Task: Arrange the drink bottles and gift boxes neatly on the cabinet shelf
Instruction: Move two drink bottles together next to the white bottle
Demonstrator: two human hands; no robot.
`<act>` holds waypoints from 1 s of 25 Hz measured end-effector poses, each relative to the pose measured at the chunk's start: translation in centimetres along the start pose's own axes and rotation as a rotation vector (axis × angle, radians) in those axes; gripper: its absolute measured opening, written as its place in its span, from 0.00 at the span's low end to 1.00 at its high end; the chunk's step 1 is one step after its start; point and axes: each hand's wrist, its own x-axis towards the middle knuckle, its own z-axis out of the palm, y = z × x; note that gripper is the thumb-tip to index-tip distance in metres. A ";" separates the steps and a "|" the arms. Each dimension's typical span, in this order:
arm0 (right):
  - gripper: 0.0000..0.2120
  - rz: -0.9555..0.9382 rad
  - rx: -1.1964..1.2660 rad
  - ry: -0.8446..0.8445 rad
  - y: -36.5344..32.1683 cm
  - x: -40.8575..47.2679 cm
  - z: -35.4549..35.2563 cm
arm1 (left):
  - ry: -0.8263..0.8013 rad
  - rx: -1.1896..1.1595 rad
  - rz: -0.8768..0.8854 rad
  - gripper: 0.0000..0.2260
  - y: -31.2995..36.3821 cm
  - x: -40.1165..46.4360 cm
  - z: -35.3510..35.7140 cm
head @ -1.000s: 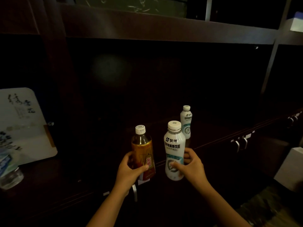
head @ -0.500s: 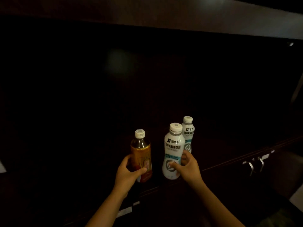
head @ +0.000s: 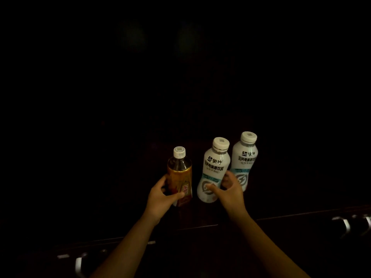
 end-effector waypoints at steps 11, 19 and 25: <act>0.23 -0.012 -0.059 -0.163 0.2 1.8 -0.8 | -0.090 0.082 -0.043 0.33 0.8 1.4 -0.7; 0.31 0.038 -0.090 -0.134 -0.4 0.9 -0.9 | -0.118 0.091 -0.065 0.39 1.7 -0.3 -0.6; 0.36 0.091 -0.132 0.057 -0.1 -2.9 0.3 | -0.057 0.155 -0.067 0.41 1.5 -3.6 -2.1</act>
